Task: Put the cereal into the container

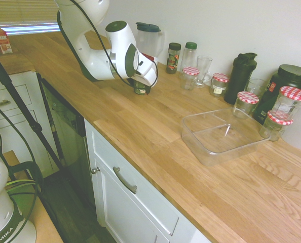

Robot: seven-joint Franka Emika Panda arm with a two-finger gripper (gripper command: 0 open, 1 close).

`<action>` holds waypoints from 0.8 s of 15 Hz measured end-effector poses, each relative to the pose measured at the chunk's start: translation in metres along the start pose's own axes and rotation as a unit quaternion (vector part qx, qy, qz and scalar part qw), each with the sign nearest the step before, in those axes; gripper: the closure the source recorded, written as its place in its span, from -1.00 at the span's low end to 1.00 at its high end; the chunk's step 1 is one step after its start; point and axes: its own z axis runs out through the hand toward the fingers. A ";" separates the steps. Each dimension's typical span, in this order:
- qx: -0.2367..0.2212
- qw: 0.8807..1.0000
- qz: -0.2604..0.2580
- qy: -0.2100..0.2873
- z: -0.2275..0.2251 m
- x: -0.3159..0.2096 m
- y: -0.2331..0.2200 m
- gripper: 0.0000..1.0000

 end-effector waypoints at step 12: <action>0.025 1.000 -0.006 0.019 -0.014 0.011 -0.011 1.00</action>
